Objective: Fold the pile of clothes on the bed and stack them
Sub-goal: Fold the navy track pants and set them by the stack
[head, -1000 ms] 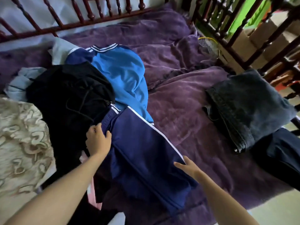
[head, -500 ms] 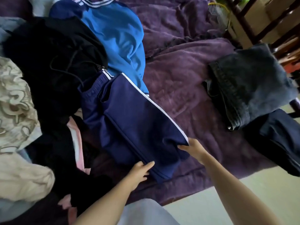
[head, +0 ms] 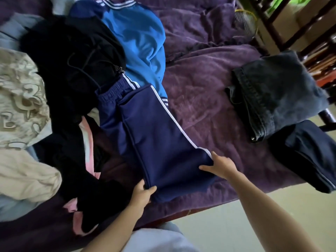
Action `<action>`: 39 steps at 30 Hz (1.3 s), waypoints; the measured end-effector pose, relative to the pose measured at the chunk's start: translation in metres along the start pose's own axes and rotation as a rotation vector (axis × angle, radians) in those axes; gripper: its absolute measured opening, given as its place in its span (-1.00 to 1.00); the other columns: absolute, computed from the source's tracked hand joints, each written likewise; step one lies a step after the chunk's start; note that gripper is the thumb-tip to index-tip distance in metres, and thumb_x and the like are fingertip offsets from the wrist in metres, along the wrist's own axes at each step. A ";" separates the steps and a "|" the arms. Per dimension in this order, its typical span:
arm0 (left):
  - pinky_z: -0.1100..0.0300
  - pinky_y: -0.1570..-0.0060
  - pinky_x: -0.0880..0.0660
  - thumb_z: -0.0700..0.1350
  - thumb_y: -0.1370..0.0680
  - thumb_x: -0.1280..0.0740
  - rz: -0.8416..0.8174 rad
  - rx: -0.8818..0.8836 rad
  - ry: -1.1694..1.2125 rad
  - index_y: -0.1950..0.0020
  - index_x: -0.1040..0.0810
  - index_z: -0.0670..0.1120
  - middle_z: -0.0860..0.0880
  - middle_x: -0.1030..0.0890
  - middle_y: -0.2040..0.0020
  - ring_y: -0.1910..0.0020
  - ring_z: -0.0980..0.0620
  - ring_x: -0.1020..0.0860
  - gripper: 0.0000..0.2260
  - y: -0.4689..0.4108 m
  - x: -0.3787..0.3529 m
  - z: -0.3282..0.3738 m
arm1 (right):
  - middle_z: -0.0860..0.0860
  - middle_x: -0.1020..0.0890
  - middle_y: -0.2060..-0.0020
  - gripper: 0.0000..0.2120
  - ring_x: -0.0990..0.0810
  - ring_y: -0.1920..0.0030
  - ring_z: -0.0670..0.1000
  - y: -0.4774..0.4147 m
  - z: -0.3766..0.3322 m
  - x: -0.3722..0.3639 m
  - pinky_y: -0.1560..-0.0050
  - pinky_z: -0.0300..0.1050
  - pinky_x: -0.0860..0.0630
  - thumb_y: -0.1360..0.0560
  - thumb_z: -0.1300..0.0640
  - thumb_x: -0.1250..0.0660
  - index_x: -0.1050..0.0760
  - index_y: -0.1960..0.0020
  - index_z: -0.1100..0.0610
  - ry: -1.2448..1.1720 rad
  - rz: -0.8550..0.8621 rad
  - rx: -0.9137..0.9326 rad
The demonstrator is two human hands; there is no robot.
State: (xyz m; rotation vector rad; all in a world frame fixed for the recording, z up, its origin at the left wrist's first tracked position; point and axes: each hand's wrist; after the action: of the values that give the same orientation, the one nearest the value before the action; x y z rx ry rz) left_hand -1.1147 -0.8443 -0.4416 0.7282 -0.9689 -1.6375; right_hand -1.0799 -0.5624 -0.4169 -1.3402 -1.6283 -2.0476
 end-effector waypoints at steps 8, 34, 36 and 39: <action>0.05 -0.16 -0.41 -0.30 -0.50 -0.35 -0.099 0.178 0.000 -0.33 -0.32 -0.07 -0.11 -0.49 -0.26 -0.16 -0.07 -0.49 -0.55 -0.010 -0.004 -0.001 | 0.10 -0.52 -0.21 -0.43 -0.49 -0.17 0.14 -0.004 0.013 -0.037 -0.14 -0.08 -0.43 -0.38 0.12 -0.42 -0.32 -0.33 0.14 -0.387 -0.146 -0.179; 0.08 -0.23 -0.38 -0.17 -0.47 -0.39 0.349 -0.321 -0.276 -0.37 -0.33 -0.22 -0.17 -0.46 -0.29 -0.25 -0.13 -0.45 -0.50 -0.094 0.043 0.207 | 0.14 -0.28 -0.36 -0.40 -0.23 -0.36 0.18 -0.069 -0.154 0.074 -0.29 0.07 -0.27 -0.52 0.10 -0.23 -0.08 -0.49 0.11 -0.459 0.133 0.024; 0.04 -0.28 -0.39 -0.18 -0.45 -0.43 0.274 -0.313 -0.198 -0.36 -0.33 -0.20 -0.12 -0.46 -0.31 -0.25 -0.10 -0.46 -0.48 -0.110 0.046 0.214 | 0.14 -0.29 -0.35 -0.41 -0.23 -0.35 0.18 -0.075 -0.161 0.078 -0.29 0.06 -0.27 -0.53 0.11 -0.23 -0.09 -0.49 0.11 -0.498 0.120 0.032; 0.12 -0.25 -0.38 -0.19 -0.45 -0.44 0.251 -0.304 -0.126 -0.36 -0.36 -0.21 -0.08 -0.46 -0.30 -0.25 -0.06 -0.45 -0.48 -0.127 0.042 0.217 | 0.14 -0.28 -0.36 -0.43 -0.23 -0.35 0.16 -0.082 -0.163 0.075 -0.30 0.04 -0.27 -0.53 0.13 -0.22 -0.11 -0.49 0.10 -0.560 0.080 0.012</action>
State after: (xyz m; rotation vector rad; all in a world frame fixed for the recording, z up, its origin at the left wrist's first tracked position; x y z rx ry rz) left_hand -1.3683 -0.8187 -0.4464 0.2887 -0.8365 -1.5744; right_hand -1.2588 -0.6444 -0.4134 -2.0698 -1.7347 -1.7012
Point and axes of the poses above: each hand's wrist, its own y-axis away from the middle knuckle, its own x-axis out of the back of the hand, z = x × y
